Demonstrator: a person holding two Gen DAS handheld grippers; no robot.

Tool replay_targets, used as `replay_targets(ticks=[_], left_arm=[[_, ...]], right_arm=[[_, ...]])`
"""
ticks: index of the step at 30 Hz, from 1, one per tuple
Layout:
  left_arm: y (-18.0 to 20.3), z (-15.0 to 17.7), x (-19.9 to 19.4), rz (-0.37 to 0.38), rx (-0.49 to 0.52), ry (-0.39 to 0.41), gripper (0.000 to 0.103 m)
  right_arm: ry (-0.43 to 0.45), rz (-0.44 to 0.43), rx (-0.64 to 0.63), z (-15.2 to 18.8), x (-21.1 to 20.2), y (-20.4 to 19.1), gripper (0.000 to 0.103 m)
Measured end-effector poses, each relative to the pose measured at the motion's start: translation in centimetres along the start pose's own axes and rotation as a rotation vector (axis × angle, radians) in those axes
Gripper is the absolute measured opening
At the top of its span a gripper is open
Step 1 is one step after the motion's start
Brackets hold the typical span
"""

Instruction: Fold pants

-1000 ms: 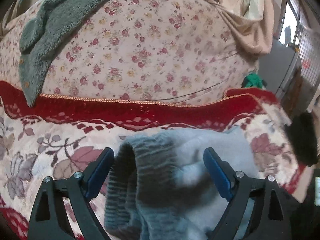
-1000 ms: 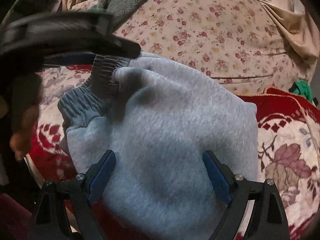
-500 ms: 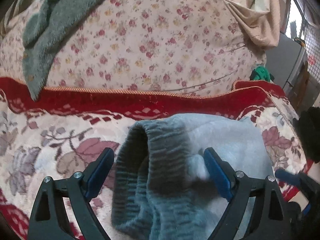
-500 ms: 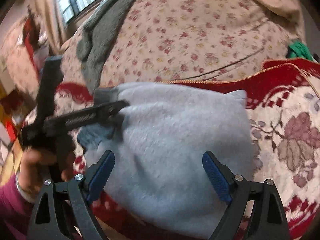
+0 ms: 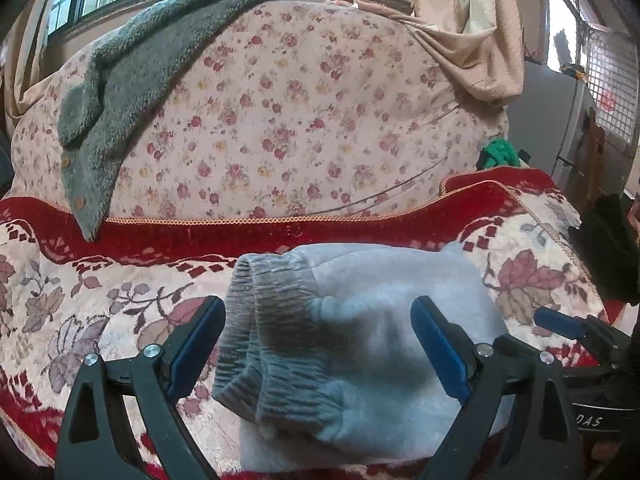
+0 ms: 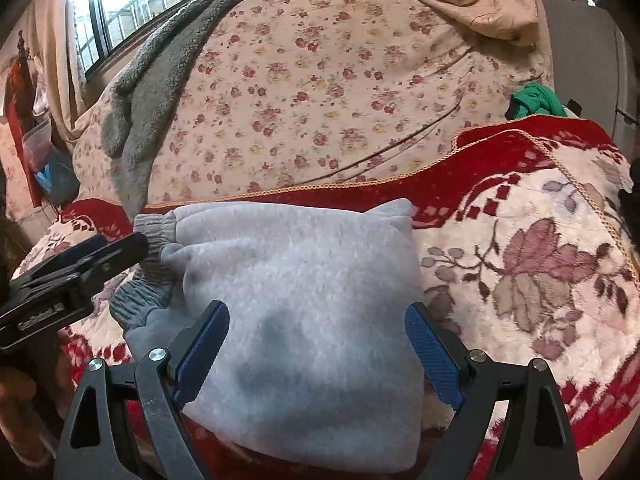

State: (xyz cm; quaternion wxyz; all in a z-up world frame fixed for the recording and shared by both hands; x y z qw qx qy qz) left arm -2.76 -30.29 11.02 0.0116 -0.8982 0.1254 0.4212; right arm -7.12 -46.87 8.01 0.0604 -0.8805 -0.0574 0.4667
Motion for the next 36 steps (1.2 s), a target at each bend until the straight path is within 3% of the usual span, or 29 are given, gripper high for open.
replay_targets(ticks=[12,36], left_arm=[[1.2,0.5,-1.7,-0.036,0.02,0.032,0.094],[1.3,0.9,-1.0,-0.045,0.01,0.011,0.094]], right_arm=[[0.018,-0.017,0.013,0.4,-0.8,0.1,0.093],[0.01,-0.003,0.023,0.2,-0.6,0.3,0.093]])
Point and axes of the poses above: each gripper's, at about its wrist camera, not at the fingertips, and x roughly the way its jaws point, y to its right, z to its underside, the point moved 8 cm from there along x, roughly the way its jaws point, and after that the axes turned 12 degrees about -y, right-handed, at the moved point
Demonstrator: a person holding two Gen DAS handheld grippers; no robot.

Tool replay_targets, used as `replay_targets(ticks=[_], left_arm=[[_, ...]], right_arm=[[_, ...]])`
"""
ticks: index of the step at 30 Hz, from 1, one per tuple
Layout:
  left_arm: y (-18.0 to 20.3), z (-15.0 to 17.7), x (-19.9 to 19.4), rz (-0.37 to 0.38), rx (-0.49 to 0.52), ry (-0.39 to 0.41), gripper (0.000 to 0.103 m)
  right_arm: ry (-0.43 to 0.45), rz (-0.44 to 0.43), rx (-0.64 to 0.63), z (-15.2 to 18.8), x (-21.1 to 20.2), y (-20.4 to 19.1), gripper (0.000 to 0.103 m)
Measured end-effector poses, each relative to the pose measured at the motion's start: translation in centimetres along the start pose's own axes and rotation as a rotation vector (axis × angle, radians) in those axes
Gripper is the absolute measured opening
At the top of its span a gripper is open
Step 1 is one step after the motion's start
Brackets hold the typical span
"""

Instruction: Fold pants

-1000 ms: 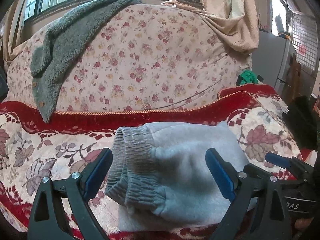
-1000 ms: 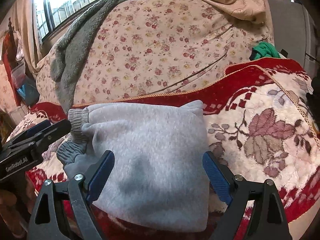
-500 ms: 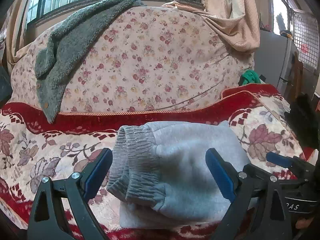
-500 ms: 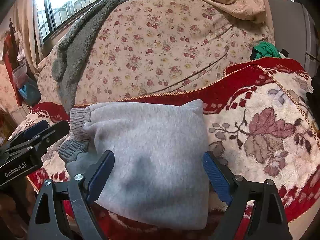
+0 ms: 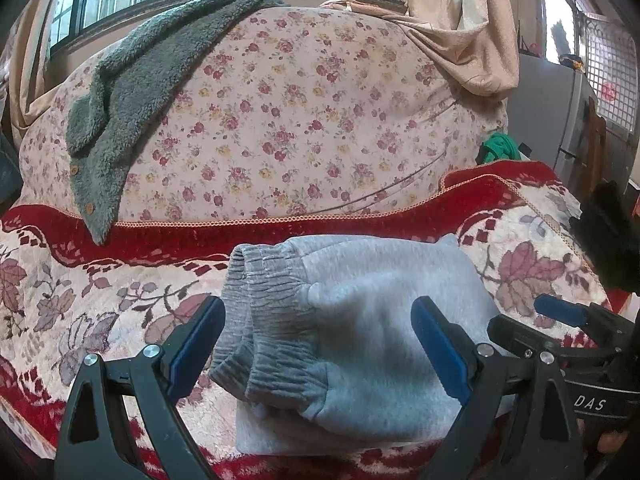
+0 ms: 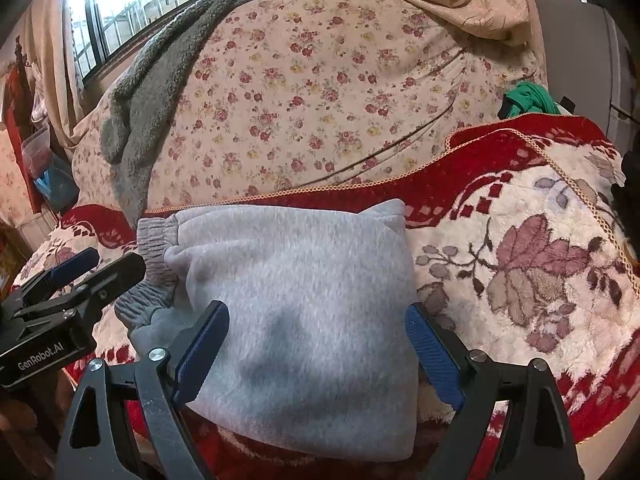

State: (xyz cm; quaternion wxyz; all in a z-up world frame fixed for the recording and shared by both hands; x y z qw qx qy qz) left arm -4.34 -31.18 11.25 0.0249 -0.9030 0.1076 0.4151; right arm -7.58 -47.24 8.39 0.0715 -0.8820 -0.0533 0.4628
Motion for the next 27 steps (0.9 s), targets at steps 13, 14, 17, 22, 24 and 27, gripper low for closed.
replay_targets(ticks=[13,14,17,22,24,27], left_arm=[[0.31,0.04,0.15,-0.001,0.012,-0.004,0.094],[0.33,0.05,0.21,-0.002,0.013,-0.004,0.094],[0.38,0.05,0.23,-0.001,0.015,-0.005,0.094],[0.49,0.28,0.54,0.004,0.024,-0.015,0.094],[0.47,0.29,0.61,0.006,0.025,-0.017,0.094],[0.55,0.23,0.64,0.003,0.025,-0.015,0.094]], right_arm=[[-0.01,-0.001,-0.007,0.02,0.09,-0.2,0.093],[-0.011,0.001,-0.008,0.04,0.12,-0.2,0.093],[-0.013,0.005,-0.003,0.11,0.18,-0.13,0.093],[-0.024,0.003,0.004,0.22,0.54,0.18,0.093],[-0.028,0.002,0.003,0.21,0.72,0.29,0.093],[-0.035,0.002,0.001,0.28,0.89,0.24,0.093]])
Point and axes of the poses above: each gripper's, at about its wrist camera, not at the fingertips, and x roughly the way its jaws point, y to its right, z to its underside, the point moved 8 cm from there along x, roughly the way its jaws point, and after that the axes turned 12 degrees about -y, right-handed, at the moved point
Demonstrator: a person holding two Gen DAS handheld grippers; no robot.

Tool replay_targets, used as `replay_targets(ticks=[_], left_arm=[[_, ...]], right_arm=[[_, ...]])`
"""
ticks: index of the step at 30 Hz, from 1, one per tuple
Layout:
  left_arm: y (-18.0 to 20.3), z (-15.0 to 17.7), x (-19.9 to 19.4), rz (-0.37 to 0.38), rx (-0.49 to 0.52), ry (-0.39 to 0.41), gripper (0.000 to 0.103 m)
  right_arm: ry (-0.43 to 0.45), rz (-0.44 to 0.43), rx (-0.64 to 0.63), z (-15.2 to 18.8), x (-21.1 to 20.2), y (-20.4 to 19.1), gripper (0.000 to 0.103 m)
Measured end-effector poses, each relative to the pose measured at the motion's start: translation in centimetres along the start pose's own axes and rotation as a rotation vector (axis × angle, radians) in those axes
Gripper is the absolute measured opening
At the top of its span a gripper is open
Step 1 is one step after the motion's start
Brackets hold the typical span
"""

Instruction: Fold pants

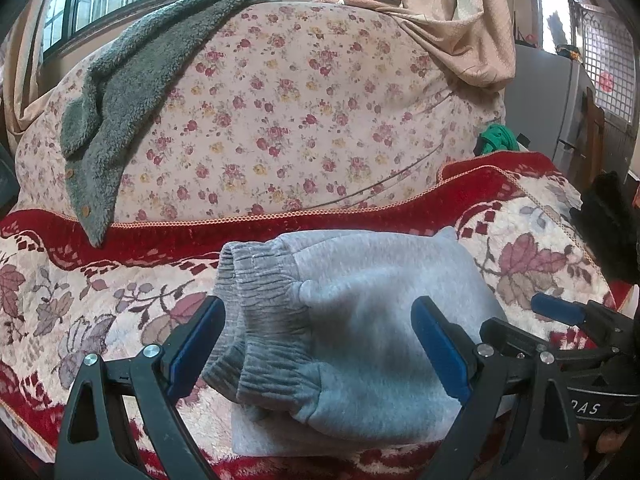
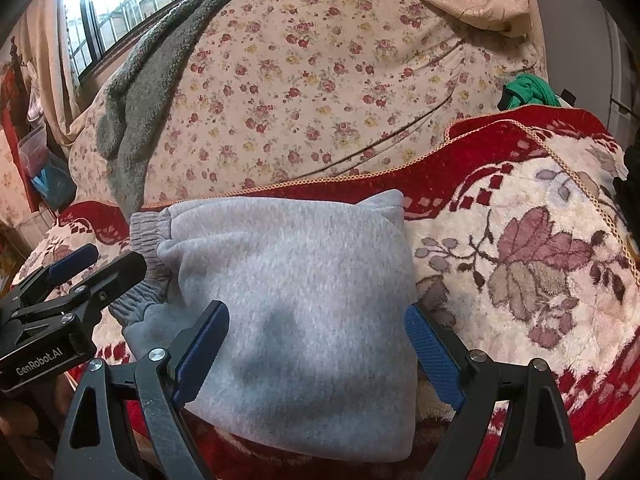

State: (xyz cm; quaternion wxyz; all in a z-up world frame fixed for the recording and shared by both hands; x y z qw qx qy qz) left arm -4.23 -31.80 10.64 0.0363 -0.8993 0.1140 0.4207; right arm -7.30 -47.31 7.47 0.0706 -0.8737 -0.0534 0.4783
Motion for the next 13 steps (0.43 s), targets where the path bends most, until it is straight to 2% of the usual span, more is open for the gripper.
replay_targets(ticks=[13], left_arm=[[-0.12,0.4,0.41,0.022,0.014,0.013,0.094]], right_arm=[[-0.018,0.005,0.001,0.03,0.51,0.19,0.093]])
Point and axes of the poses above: each gripper's, at about its wrist camera, not at the fingertips, and x roughly the way its jaws point, y to its right, z to its underside, the point moved 8 cm from there along x, roughly the way its jaws point, and after that the axes turned 12 degrees about -y, right-handed, at the moved point
